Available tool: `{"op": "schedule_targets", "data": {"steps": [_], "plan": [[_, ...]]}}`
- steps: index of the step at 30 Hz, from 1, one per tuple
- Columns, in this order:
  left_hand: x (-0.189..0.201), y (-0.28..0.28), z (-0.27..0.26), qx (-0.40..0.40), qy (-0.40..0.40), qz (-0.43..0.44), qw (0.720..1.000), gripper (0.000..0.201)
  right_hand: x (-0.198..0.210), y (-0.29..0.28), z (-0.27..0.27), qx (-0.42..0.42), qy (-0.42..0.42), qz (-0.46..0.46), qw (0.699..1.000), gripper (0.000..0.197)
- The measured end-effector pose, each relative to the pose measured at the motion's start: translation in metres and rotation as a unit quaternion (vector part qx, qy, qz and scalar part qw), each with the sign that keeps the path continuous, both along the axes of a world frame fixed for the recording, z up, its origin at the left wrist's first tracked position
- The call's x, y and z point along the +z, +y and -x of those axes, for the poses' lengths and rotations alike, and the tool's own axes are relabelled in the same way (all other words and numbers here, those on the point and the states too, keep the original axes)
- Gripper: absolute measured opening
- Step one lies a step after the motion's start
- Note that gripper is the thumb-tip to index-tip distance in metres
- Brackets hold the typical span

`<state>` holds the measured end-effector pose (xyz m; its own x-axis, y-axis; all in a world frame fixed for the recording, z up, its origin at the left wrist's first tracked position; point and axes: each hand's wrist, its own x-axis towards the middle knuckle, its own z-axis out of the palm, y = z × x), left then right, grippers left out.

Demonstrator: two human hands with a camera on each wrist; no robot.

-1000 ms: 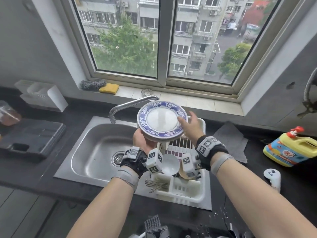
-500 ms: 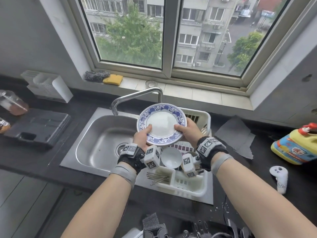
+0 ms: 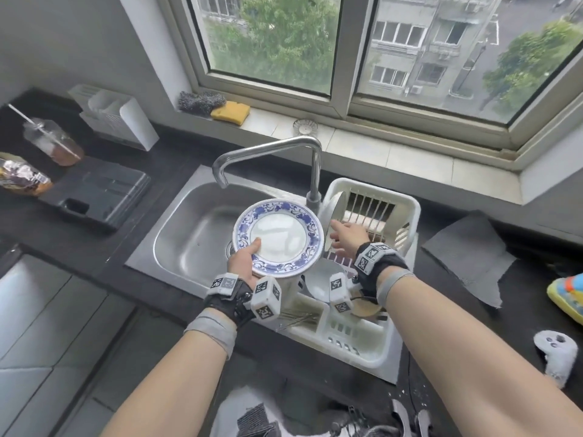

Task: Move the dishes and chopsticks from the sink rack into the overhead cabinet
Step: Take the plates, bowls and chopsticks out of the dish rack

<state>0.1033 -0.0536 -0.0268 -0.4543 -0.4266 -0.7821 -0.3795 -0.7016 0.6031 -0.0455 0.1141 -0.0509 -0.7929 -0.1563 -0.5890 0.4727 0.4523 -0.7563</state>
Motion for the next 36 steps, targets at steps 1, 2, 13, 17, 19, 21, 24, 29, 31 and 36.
{"op": "schedule_targets", "data": {"steps": [1, 2, 13, 17, 19, 21, 24, 29, 31, 36], "plan": [[-0.006, -0.006, 0.002, 0.005, -0.01, 0.004, 1.0, 0.04, -0.004, -0.007, 0.006, 0.005, 0.01, -0.014, 1.0, 0.041], [-0.01, -0.013, 0.004, 0.007, -0.018, 0.003, 1.0, 0.041, -0.007, -0.014, 0.01, 0.011, 0.02, -0.031, 0.999, 0.042], [-0.022, -0.061, 0.04, -0.067, -0.028, -0.027, 0.997, 0.048, -0.01, -0.042, 0.021, -0.018, 0.105, -0.193, 0.975, 0.024], [-0.025, -0.052, 0.041, -0.125, -0.009, -0.057, 0.99, 0.064, 0.009, -0.023, 0.014, -0.005, 0.179, -0.218, 0.959, 0.021], [-0.025, -0.044, 0.04, -0.148, -0.003, -0.063, 0.987, 0.073, 0.028, -0.012, 0.009, 0.032, 0.215, -0.226, 0.95, 0.019], [-0.029, -0.036, 0.039, -0.164, -0.003, -0.043, 0.985, 0.076, 0.044, -0.001, 0.004, 0.083, 0.249, -0.219, 0.94, 0.015], [-0.046, -0.023, 0.038, -0.175, -0.002, -0.008, 0.985, 0.086, 0.055, 0.013, -0.012, 0.161, 0.292, -0.25, 0.909, 0.014], [0.021, 0.022, 0.026, -0.191, -0.003, 0.037, 0.981, 0.08, 0.054, 0.036, -0.041, 0.24, 0.392, -0.265, 0.848, 0.026], [0.028, 0.038, 0.025, -0.202, 0.01, 0.046, 0.978, 0.082, 0.051, 0.042, -0.048, 0.259, 0.428, -0.223, 0.837, 0.025], [0.034, 0.066, 0.027, -0.132, 0.034, 0.058, 0.989, 0.078, 0.05, 0.059, -0.052, 0.334, 0.436, -0.188, 0.815, 0.025]]}}
